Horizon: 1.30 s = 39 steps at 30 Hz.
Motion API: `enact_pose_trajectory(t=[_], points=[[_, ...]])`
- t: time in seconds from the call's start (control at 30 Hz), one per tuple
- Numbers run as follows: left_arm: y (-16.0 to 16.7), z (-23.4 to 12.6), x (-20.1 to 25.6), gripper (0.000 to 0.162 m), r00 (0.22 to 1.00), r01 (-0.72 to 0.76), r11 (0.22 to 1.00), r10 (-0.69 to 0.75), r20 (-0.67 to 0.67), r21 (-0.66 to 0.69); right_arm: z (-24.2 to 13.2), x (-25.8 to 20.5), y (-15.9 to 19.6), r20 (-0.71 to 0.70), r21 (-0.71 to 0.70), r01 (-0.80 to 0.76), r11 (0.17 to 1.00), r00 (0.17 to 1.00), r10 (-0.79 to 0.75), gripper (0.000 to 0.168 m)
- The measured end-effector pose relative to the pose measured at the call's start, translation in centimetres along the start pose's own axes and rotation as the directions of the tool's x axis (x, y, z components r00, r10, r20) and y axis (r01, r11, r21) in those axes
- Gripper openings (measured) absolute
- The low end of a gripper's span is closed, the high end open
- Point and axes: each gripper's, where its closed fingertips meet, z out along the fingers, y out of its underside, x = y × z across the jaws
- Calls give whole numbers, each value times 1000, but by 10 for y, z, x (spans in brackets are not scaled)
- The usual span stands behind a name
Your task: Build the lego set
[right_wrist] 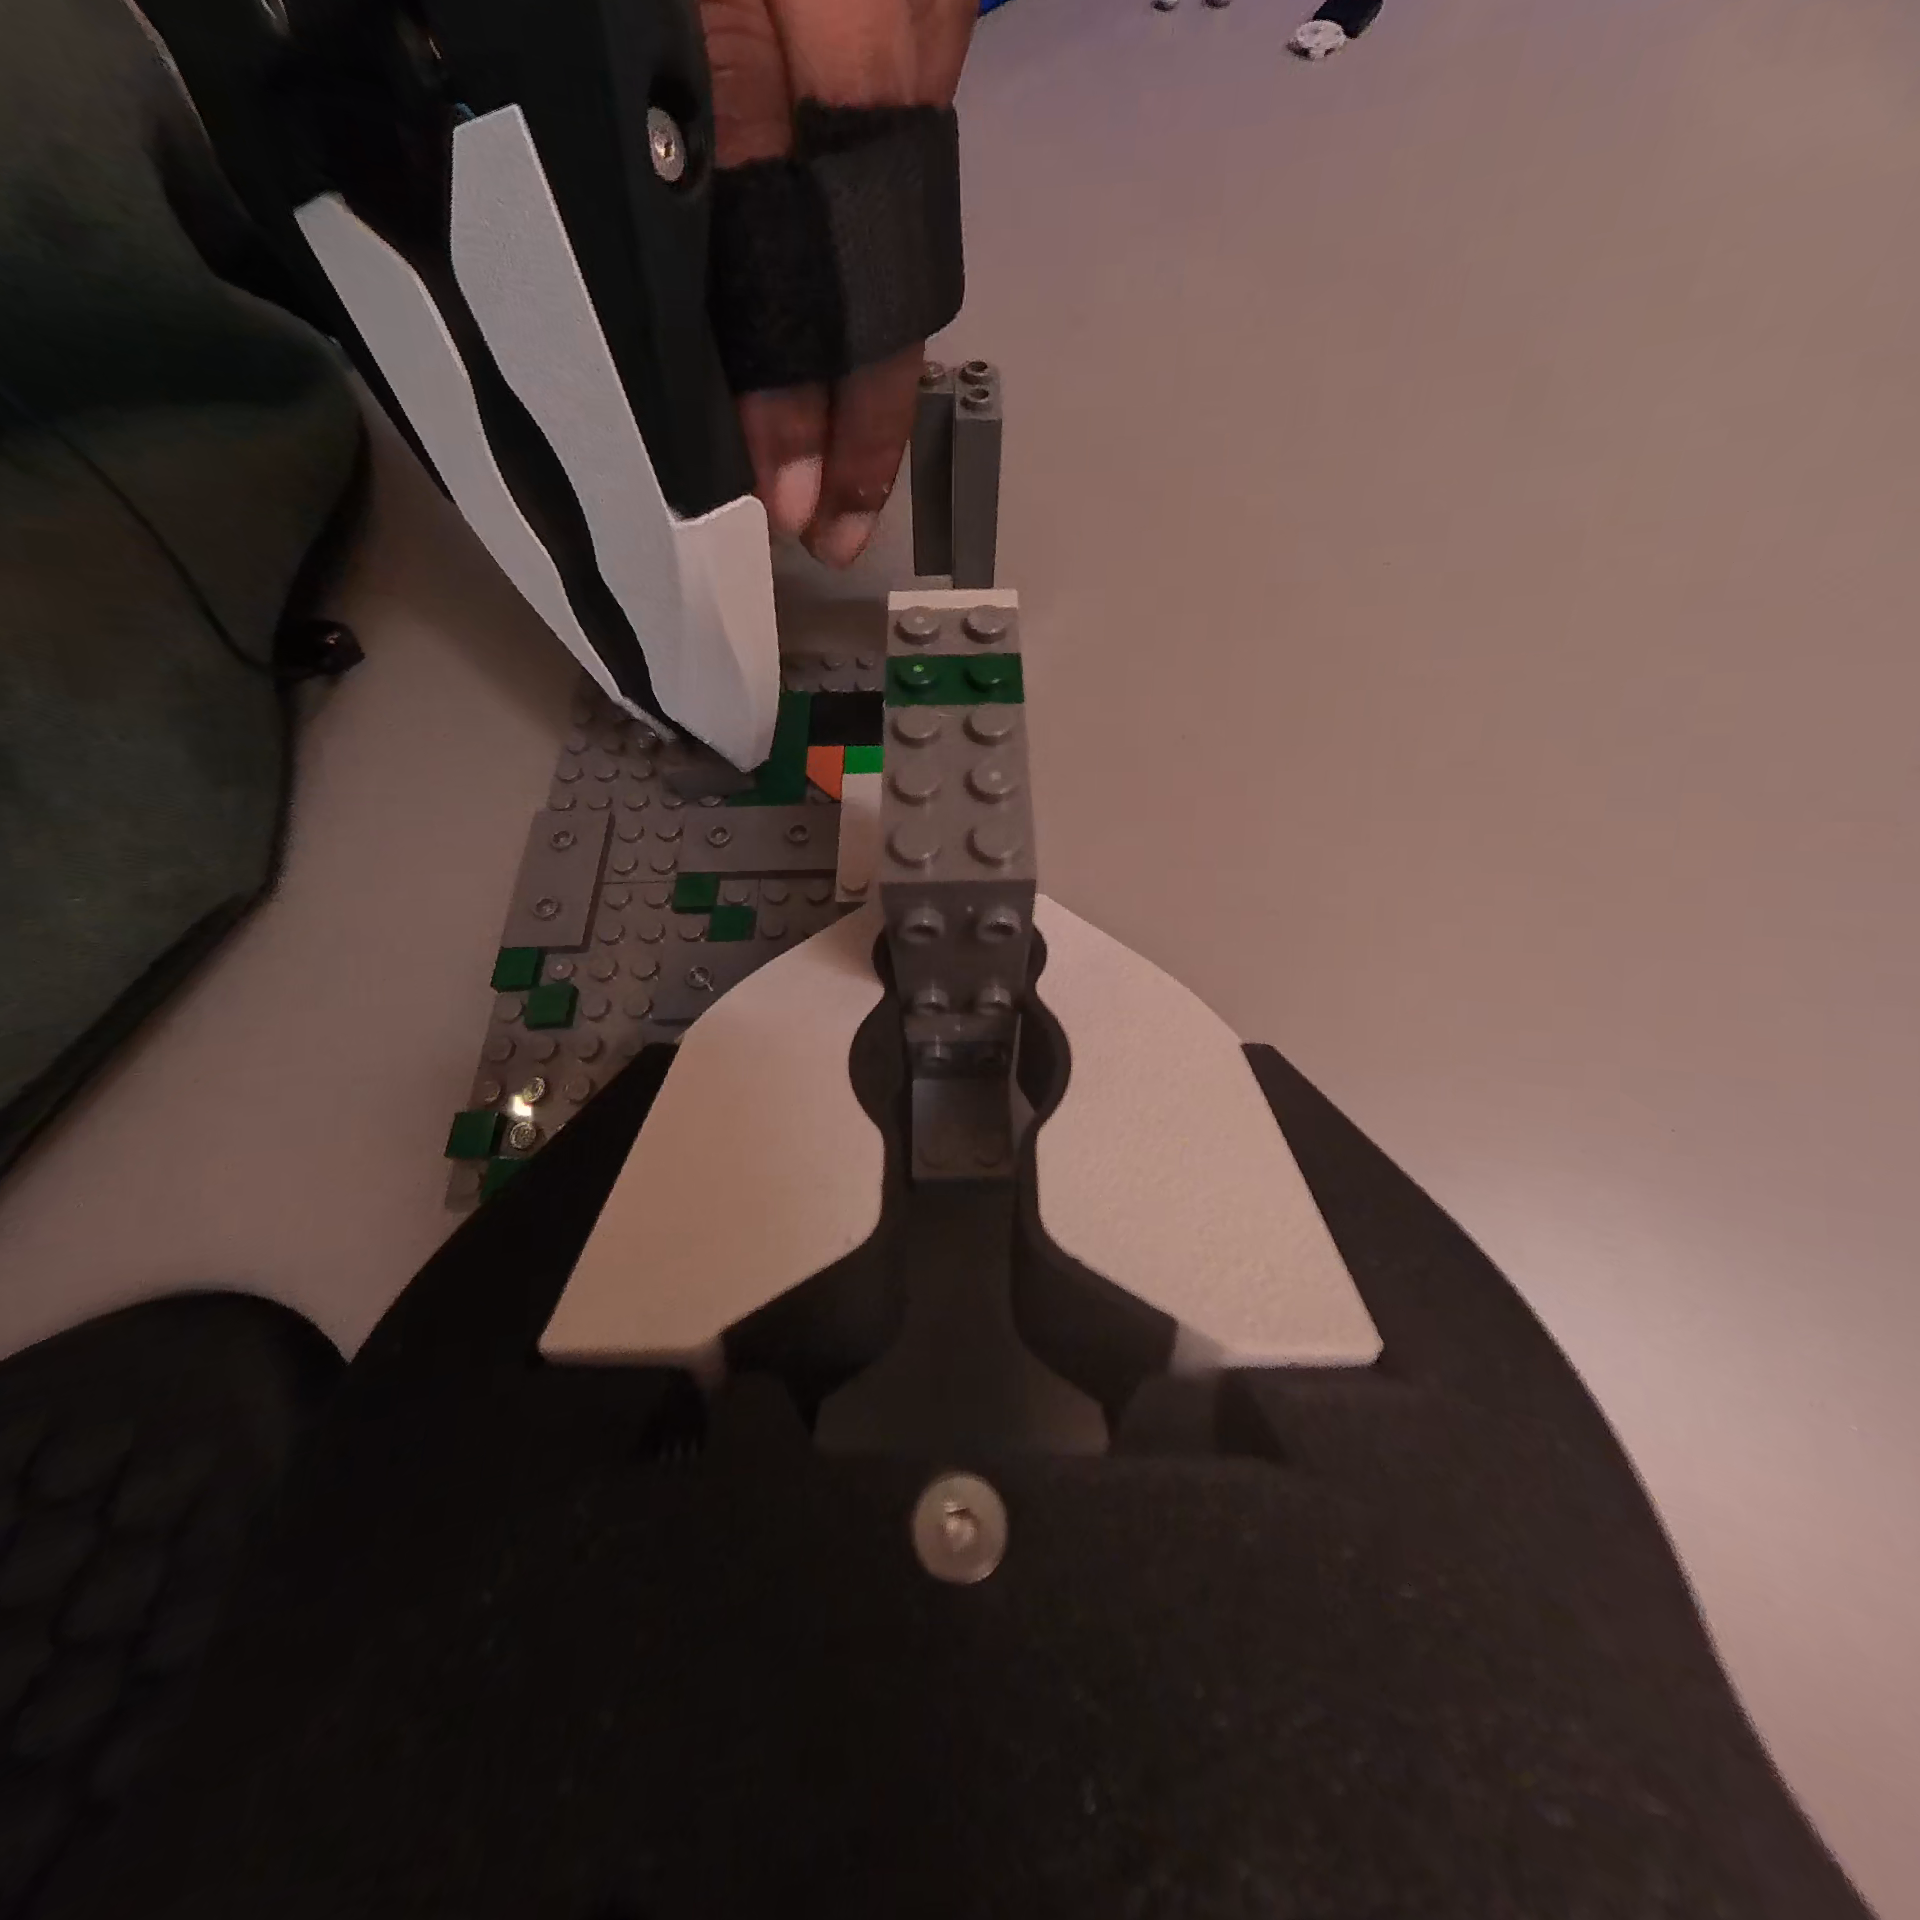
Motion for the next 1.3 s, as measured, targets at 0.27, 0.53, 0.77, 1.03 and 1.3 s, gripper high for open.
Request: enact_pose_trajectory(t=[0.27,0.53,0.77,1.03,1.3], points=[[2,-41,-27,12,960,268,961,-272,60,66,-2,6,0,-25,19,-22,1000,999,22,17],[41,-77,-56,12,716,691,719,-695,62,78,-3,14,-8,-85,56,-75,996,993,80,17],[56,-77,-65,12,615,783,619,-785,70,66,-5,14,-19,-112,103,-78,992,990,90,17],[60,-76,-71,12,560,826,562,-827,55,51,-3,15,-21,-127,116,-90,989,986,105,17],[62,-75,-71,13,538,840,541,-840,66,31,-2,15,-20,-129,116,-109,987,984,124,17]])
